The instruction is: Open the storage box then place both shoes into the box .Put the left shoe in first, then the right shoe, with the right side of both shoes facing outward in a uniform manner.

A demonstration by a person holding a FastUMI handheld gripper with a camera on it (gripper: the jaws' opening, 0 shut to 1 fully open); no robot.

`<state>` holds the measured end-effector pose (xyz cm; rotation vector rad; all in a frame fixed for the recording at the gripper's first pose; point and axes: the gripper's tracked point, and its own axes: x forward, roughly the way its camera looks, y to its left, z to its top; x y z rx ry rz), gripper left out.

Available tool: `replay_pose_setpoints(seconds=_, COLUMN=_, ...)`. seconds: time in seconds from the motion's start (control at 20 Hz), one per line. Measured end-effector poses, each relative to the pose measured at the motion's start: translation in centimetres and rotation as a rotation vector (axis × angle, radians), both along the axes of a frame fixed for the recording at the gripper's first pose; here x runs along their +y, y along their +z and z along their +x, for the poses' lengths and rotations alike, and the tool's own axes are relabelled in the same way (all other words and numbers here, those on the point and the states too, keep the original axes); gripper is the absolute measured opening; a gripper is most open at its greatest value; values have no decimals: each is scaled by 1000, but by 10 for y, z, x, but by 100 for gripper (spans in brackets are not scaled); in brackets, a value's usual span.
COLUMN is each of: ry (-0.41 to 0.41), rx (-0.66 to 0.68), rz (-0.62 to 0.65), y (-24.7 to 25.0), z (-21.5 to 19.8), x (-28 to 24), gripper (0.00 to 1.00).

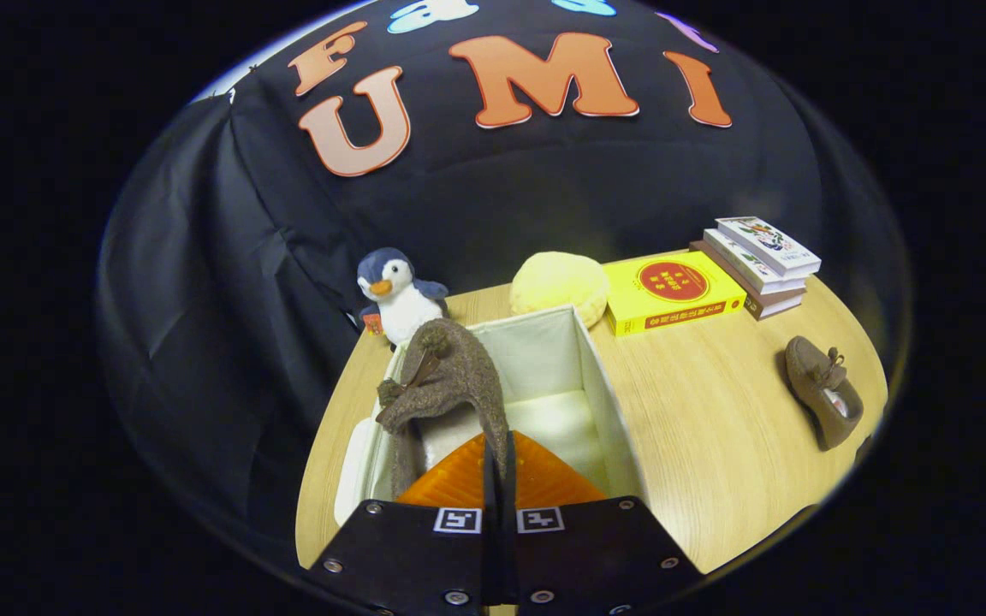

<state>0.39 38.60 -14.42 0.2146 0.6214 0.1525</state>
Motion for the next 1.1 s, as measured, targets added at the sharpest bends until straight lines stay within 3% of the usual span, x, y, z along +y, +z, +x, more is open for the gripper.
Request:
replay_pose_setpoints(seconds=0.3, ry=41, rx=84, rz=-37, y=-38, z=-8, x=25, gripper=3)
replay_pose_setpoints(seconds=0.45, ry=102, rx=102, rz=-39, y=-40, z=-17, x=37, gripper=13)
replay_pose_setpoints(seconds=0.75, ry=99, rx=12, rz=-99, y=-16, z=-11, x=6, gripper=93)
replay_pose_setpoints(seconds=0.8, ry=99, rx=-7, rz=-98, y=-9, z=-10, x=-2, gripper=98)
replay_pose_setpoints(seconds=1.1, ry=54, rx=-78, rz=-106, y=18, z=-3, x=-73, gripper=98)
